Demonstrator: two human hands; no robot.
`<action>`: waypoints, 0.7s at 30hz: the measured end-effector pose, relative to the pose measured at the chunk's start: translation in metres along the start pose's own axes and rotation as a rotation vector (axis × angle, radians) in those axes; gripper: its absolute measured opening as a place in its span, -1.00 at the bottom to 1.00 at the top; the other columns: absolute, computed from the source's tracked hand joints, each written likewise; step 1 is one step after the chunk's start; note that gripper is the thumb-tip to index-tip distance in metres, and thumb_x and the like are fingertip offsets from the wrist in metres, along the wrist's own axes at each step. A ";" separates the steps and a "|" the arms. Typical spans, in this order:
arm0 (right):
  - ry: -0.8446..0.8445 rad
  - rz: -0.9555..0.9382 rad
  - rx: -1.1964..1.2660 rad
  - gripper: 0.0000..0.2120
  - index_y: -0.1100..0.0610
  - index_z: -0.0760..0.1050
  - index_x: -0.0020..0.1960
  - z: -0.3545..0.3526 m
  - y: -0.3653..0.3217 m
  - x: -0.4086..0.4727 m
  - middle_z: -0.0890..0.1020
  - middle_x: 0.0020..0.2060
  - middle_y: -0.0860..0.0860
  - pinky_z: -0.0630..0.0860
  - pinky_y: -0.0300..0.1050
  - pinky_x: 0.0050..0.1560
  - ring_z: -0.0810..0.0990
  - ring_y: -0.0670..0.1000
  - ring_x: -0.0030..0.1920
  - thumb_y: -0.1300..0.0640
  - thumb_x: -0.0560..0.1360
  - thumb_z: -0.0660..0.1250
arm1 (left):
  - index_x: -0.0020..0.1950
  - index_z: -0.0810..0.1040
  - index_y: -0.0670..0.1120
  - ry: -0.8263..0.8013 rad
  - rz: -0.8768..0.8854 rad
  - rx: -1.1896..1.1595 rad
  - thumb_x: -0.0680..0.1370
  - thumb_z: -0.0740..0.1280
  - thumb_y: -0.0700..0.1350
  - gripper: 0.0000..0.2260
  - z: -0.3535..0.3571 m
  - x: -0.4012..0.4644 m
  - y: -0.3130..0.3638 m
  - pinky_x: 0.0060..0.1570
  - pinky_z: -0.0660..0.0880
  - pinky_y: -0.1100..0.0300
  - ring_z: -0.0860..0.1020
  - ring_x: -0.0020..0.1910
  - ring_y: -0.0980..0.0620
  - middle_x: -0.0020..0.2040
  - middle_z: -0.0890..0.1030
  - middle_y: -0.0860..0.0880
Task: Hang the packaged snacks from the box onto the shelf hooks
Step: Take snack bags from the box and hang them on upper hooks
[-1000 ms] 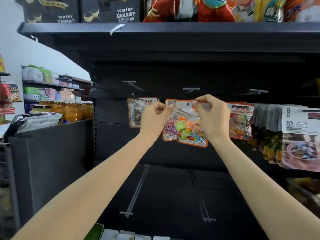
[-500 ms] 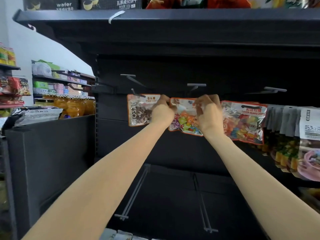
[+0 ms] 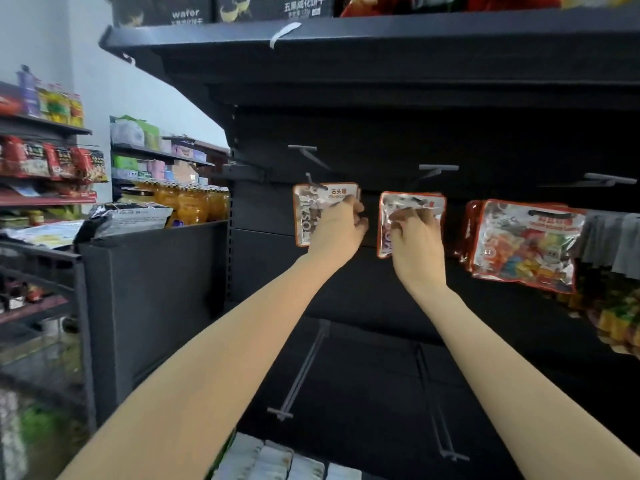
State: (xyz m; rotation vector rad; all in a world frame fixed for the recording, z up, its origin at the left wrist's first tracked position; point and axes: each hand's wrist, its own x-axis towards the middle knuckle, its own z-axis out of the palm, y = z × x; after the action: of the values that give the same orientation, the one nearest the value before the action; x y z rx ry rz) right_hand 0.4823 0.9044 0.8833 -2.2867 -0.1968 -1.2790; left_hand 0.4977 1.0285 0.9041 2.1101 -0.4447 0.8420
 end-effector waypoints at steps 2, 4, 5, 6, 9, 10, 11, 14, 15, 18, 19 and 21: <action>0.010 -0.030 0.073 -0.78 0.21 0.50 0.16 0.004 -0.016 -0.012 0.51 0.12 0.13 0.48 0.08 0.13 0.48 0.10 0.13 0.21 0.59 0.16 | 0.17 0.49 -0.11 0.007 0.082 0.029 0.56 0.27 -0.19 -0.80 -0.020 -0.018 -0.006 0.06 0.52 0.03 0.57 0.01 -0.01 0.04 0.61 -0.06; -0.006 -0.079 0.144 -0.79 0.17 0.50 0.15 0.008 -0.038 -0.028 0.53 0.04 0.08 0.47 0.02 0.08 0.49 0.04 0.07 0.18 0.60 0.15 | 0.17 0.49 -0.09 0.013 0.123 0.071 0.56 0.28 -0.15 -0.82 -0.043 -0.041 -0.017 -0.01 0.53 0.01 0.56 -0.07 0.01 0.00 0.61 -0.02; -0.033 -0.102 0.185 -0.80 0.15 0.50 0.15 0.011 -0.051 -0.037 0.53 0.03 0.05 0.47 -0.02 0.06 0.49 0.02 0.05 0.17 0.60 0.15 | 0.15 0.49 -0.07 0.019 0.124 0.106 0.56 0.28 -0.13 -0.83 -0.055 -0.054 -0.025 -0.05 0.53 0.03 0.55 -0.12 0.04 -0.07 0.59 0.03; -0.071 -0.117 0.234 -0.80 0.14 0.49 0.16 0.015 -0.064 -0.047 0.54 0.03 0.03 0.47 -0.05 0.04 0.49 0.00 0.05 0.16 0.60 0.15 | 0.13 0.50 -0.05 0.022 0.112 0.150 0.56 0.28 -0.12 -0.84 -0.067 -0.066 -0.035 -0.08 0.53 0.04 0.52 -0.16 0.07 -0.14 0.56 0.09; -0.232 -0.132 0.366 -0.80 0.09 0.47 0.19 0.036 -0.104 -0.081 0.58 0.02 -0.03 0.49 -0.11 0.03 0.51 -0.06 0.04 0.17 0.60 0.17 | 0.08 0.52 -0.02 -0.017 -0.011 0.298 0.57 0.27 -0.08 -0.88 -0.107 -0.106 -0.072 -0.11 0.53 0.12 0.50 -0.19 0.12 -0.19 0.53 0.13; -0.293 -0.138 0.390 -0.81 0.08 0.47 0.18 0.047 -0.117 -0.091 0.59 -0.01 -0.02 0.49 -0.11 0.01 0.53 -0.05 0.02 0.17 0.60 0.17 | 0.07 0.53 -0.02 -0.032 -0.070 0.331 0.57 0.26 -0.08 -0.88 -0.122 -0.119 -0.086 -0.12 0.52 0.15 0.52 -0.17 0.11 -0.16 0.56 0.11; -0.356 -0.145 0.405 -0.82 0.08 0.47 0.16 0.058 -0.130 -0.102 0.60 -0.03 -0.02 0.49 -0.11 -0.02 0.54 -0.05 -0.01 0.18 0.60 0.16 | 0.05 0.54 -0.01 -0.042 -0.131 0.352 0.57 0.26 -0.07 -0.89 -0.137 -0.132 -0.101 -0.14 0.51 0.16 0.54 -0.15 0.10 -0.14 0.58 0.09; -0.563 -0.159 0.446 -0.83 0.08 0.51 0.08 0.097 -0.172 -0.145 0.62 -0.05 0.01 0.51 -0.05 -0.02 0.56 -0.02 -0.06 0.19 0.58 0.16 | 0.02 0.54 0.00 -0.077 -0.306 0.419 0.55 0.26 -0.06 -0.90 -0.180 -0.177 -0.147 -0.09 0.53 0.09 0.57 -0.08 0.01 -0.11 0.61 0.07; -0.632 -0.165 0.455 -0.83 0.07 0.51 0.07 0.111 -0.187 -0.162 0.62 -0.06 0.02 0.52 0.00 -0.01 0.57 0.00 -0.07 0.18 0.58 0.16 | 0.03 0.53 0.00 -0.094 -0.362 0.441 0.55 0.25 -0.06 -0.89 -0.194 -0.193 -0.163 -0.06 0.54 0.04 0.57 -0.06 -0.01 -0.08 0.62 0.05; -0.827 -0.206 0.456 -0.81 0.07 0.52 0.08 0.151 -0.235 -0.218 0.61 -0.04 0.02 0.55 0.06 -0.04 0.59 0.03 -0.11 0.17 0.59 0.15 | 0.04 0.54 -0.03 -0.122 -0.528 0.460 0.56 0.25 -0.07 -0.88 -0.234 -0.247 -0.212 -0.03 0.55 0.03 0.59 -0.06 -0.05 -0.06 0.64 -0.02; -0.884 -0.223 0.451 -0.80 0.08 0.53 0.09 0.163 -0.251 -0.238 0.61 -0.02 0.02 0.55 0.05 -0.03 0.59 0.03 -0.09 0.17 0.59 0.15 | 0.04 0.55 -0.03 -0.124 -0.587 0.464 0.56 0.25 -0.07 -0.88 -0.247 -0.268 -0.227 -0.03 0.54 0.06 0.59 -0.06 -0.06 -0.07 0.63 -0.03; -1.003 -0.247 0.431 -0.78 0.10 0.54 0.12 0.187 -0.279 -0.277 0.62 0.01 0.03 0.55 0.03 -0.02 0.59 0.03 -0.04 0.17 0.59 0.14 | 0.02 0.55 -0.03 -0.129 -0.707 0.464 0.56 0.25 -0.07 -0.88 -0.273 -0.311 -0.257 -0.06 0.52 0.10 0.58 -0.06 -0.08 -0.12 0.61 -0.04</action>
State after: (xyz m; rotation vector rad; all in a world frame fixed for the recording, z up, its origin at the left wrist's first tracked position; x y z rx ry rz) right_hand 0.3715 1.2698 0.6739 -2.3300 -1.0017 -0.0359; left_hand 0.3062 1.4097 0.6690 2.4956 0.4717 0.4088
